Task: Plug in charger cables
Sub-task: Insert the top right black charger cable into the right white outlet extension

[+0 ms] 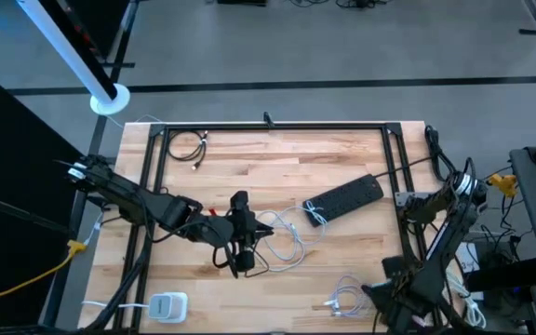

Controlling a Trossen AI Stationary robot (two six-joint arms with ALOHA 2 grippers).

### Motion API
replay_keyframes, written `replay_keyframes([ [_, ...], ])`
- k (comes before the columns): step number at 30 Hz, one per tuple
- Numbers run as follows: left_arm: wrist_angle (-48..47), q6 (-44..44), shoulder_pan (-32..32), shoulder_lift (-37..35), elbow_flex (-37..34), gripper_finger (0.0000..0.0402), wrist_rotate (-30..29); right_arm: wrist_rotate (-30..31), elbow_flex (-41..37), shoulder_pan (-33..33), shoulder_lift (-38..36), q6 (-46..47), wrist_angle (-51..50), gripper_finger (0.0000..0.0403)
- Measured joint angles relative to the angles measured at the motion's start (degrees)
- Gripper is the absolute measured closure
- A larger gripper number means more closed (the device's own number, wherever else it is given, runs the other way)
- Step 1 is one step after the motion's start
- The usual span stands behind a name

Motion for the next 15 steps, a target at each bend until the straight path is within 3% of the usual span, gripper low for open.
replay_keyframes([
  [5, 1.62, 0.68, 0.04, 0.02, 0.0, 0.0387, -0.02, 2.73, -1.62, -3.94, -4.28, 2.06, -4.07, 0.0086],
  [15, 3.9, 1.89, 0.09, 0.02, 0.02, 0.0387, 0.0, 3.71, -8.86, -21.04, -4.89, -3.21, 5.47, 0.0086],
])
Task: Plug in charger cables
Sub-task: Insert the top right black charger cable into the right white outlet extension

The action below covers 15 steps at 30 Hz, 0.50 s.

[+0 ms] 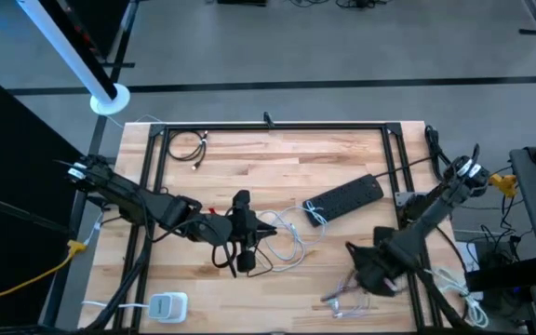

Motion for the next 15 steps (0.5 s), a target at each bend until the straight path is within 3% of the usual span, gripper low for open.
replay_keyframes([
  [7, 0.53, -0.92, 0.0, 0.0, 0.0, 0.0387, 0.76, 0.0, -1.07, -10.41, 0.0, -5.16, 2.51, 0.0086],
  [15, 1.43, -1.06, 0.0, 0.0, 0.0, 0.0387, 0.76, -1.13, -2.25, -11.76, 0.0, -8.82, 5.58, 0.0086],
])
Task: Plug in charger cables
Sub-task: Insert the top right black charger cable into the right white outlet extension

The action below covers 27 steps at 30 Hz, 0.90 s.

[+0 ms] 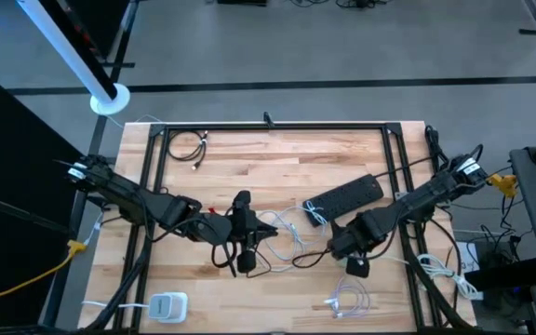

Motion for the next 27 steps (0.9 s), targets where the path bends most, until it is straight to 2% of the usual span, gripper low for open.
replay_keyframes([
  [10, 1.19, 1.27, 0.0, 0.0, 0.0, 0.0387, -0.04, -1.88, -0.08, 0.07, 0.0, -3.03, 6.12, 0.0086],
  [17, 2.55, 2.12, 0.0, 0.0, 0.0, 0.0387, -0.04, 2.77, -1.13, 0.08, -0.09, -1.58, 6.24, 0.0086],
  [27, 2.69, 2.46, 0.02, 0.9, -0.24, 0.0387, -0.07, 4.06, -1.66, 1.73, -0.11, -0.46, 6.66, 0.0086],
])
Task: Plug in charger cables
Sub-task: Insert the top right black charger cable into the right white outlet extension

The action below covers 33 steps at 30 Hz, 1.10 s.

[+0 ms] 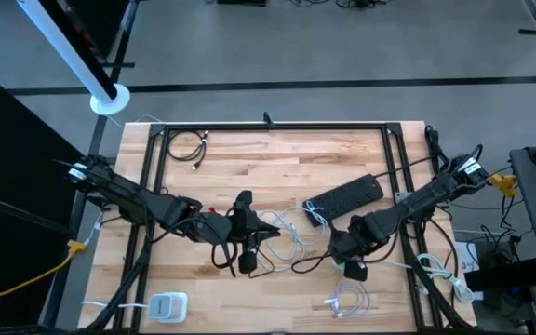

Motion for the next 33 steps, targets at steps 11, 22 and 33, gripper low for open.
replay_keyframes([
  [11, 2.84, 0.54, 0.0, 2.29, -0.04, 0.0387, 1.46, 2.21, 0.46, 1.9, -1.64, 3.19, -0.89, 0.0041],
  [22, 3.84, 0.6, 0.0, 2.31, -0.07, 0.0387, 1.46, 1.77, 0.46, 3.35, -8.68, 6.05, -1.5, 0.0055],
  [33, 15.47, 5.07, 2.45, 5.39, -0.11, 0.0387, 5.64, 5.7, 0.84, 3.93, -21.68, 9.56, -1.51, 0.0086],
])
